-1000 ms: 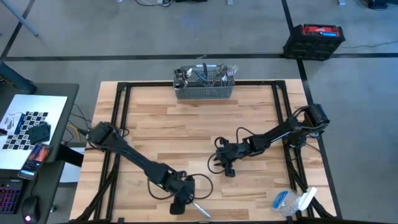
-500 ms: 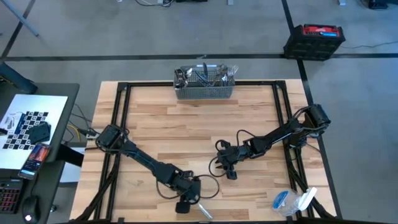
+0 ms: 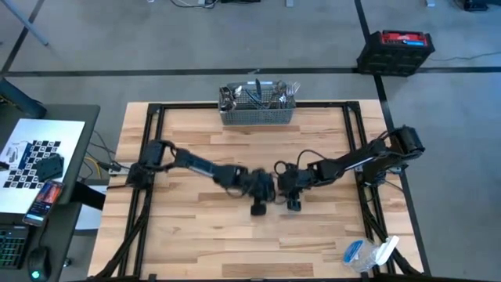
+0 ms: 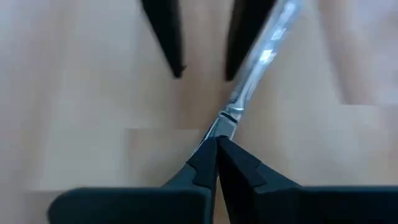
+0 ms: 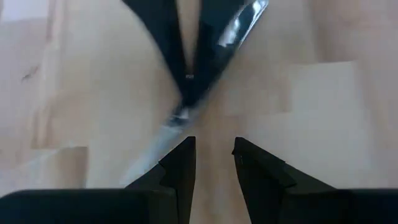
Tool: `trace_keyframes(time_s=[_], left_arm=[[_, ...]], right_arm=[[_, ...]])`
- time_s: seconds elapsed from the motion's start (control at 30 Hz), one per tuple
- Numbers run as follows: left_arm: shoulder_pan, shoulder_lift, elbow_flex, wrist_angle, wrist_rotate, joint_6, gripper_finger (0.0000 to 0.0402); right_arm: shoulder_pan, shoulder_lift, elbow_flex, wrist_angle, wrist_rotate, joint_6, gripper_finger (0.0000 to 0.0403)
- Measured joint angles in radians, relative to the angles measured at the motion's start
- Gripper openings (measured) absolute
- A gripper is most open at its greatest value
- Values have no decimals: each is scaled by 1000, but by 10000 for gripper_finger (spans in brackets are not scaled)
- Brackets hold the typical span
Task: Sort silverware
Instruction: Put the silver table knife into the gray organizer
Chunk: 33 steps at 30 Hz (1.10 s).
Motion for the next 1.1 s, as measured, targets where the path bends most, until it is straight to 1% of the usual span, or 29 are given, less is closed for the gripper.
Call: trace_keyframes(time_s=[0.13, 0.2, 0.27, 0.37, 0.47, 0.57, 0.67, 0.73, 0.9, 1.0, 1.1], left_arm=[[-3, -24, 66, -130, -4, 165, 0], [-9, -48, 102, -208, -7, 215, 6], [-14, -74, 129, -293, -9, 233, 20], [-20, -96, 138, -411, -14, 234, 50], [-24, -99, 138, -492, -64, 233, 79], [-24, -90, 124, -478, -132, 256, 96], [-34, -67, 102, -436, -280, 264, 98], [-46, -61, 101, -416, -344, 291, 94], [-87, -49, 100, -409, -354, 368, 86], [-109, -51, 101, -394, -355, 380, 84], [-121, -51, 102, -394, -353, 364, 84]], right_arm=[[-56, -47, 0, -7, -1, 81, 102], [-80, -53, 0, -2, -1, 110, 102], [-101, -53, 0, 6, -4, 130, 102], [-124, -53, 0, 23, -51, 132, 102], [-139, -53, 0, 67, -84, 133, 102], [-154, -37, 0, 126, -115, 146, 102], [-169, 4, -1, 154, -179, 192, 102], [-171, 47, 1, 189, -212, 220, 102], [-166, 157, 0, 267, -264, 261, 102], [-166, 203, 1, 332, -313, 292, 102], [-168, 244, 2, 375, -323, 318, 101]])
